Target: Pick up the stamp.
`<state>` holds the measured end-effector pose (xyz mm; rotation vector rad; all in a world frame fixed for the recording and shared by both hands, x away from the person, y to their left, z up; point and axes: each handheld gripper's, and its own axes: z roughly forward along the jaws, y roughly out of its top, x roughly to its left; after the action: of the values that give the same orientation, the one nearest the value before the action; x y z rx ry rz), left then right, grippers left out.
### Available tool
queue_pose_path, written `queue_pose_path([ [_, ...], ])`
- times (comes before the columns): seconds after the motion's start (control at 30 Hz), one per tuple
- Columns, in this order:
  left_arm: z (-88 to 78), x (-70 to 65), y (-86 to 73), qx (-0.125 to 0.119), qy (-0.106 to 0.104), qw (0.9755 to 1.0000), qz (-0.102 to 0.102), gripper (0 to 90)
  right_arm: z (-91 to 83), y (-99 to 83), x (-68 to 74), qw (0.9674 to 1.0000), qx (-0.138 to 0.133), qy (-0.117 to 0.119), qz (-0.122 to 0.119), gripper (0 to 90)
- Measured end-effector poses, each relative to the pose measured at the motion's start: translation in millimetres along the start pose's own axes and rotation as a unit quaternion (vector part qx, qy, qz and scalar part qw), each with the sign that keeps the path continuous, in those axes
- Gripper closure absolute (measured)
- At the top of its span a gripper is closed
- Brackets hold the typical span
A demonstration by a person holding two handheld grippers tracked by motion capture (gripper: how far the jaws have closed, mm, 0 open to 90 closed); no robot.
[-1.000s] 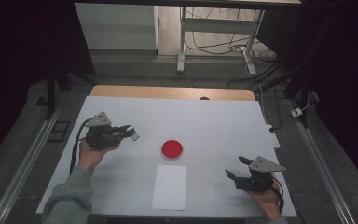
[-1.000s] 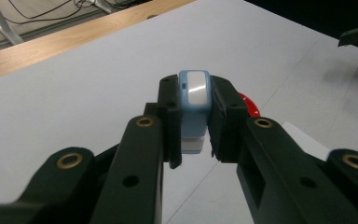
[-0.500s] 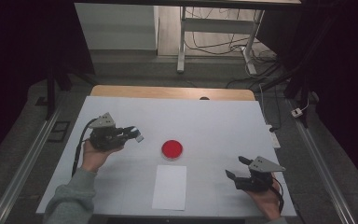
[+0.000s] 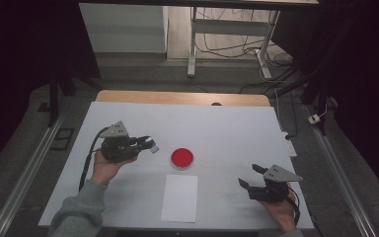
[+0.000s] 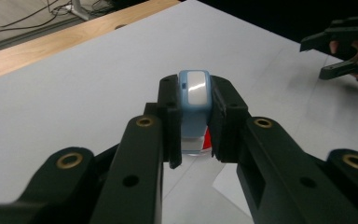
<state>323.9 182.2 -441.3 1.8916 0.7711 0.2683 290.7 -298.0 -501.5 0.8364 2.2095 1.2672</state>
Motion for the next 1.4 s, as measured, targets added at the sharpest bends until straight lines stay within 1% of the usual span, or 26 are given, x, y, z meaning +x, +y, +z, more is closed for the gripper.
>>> queue_pose_path([
  [0.17,4.4,-9.1,3.1,0.004,-0.006,0.9999,0.013,76.0,1.3,1.6,1.0,1.0,-0.003,-0.002,-0.003,25.3],
  [0.3,7.2,-15.3,6.4,0.001,-0.012,0.9998,0.017,76.0,2.1,1.2,4.0,0.9999,0.005,-0.001,-0.01,25.4],
  [0.37,9.4,-18.2,8.0,-0.001,-0.019,0.9997,0.017,76.0,0.9,0.8,5.1,1.0,0.001,-0.001,-0.009,25.6],
  [0.5,14.1,-23.8,10.0,-0.001,-0.028,0.9994,0.018,76.0,-2.2,-0.6,4.9,0.9999,0.002,-0.007,-0.01,25.8],
  [0.67,19.2,-30.4,11.0,-0.003,-0.043,0.999,0.014,76.0,-4.5,-1.1,6.1,0.9999,0.002,-0.005,-0.011,26.1],
  [0.77,23.7,-35.0,11.4,0.001,-0.046,0.9988,0.017,76.0,-4.5,-0.9,7.8,0.9999,0.004,-0.007,-0.012,26.2],
  [0.87,28.1,-39.1,10.9,0.006,-0.052,0.9985,0.019,76.0,-3.0,-1.2,7.3,0.9999,0.004,-0.002,-0.012,26.3],
  [0.93,30.7,-40.9,10.6,0.006,-0.061,0.998,0.015,76.0,-1.8,-1.1,7.5,0.9999,0.005,-0.001,-0.011,26.3],
  [1.07,35.7,-45.6,10.7,0.008,-0.072,0.9973,0.013,75.9,-0.5,-1.0,8.2,0.9999,0.005,0.001,-0.014,26.3],
  [1.4,50.0,-56.6,8.8,0.017,-0.08,0.9966,0.012,75.9,-0.3,-0.6,8.3,0.9999,0.006,0.003,-0.014,26.4],
])
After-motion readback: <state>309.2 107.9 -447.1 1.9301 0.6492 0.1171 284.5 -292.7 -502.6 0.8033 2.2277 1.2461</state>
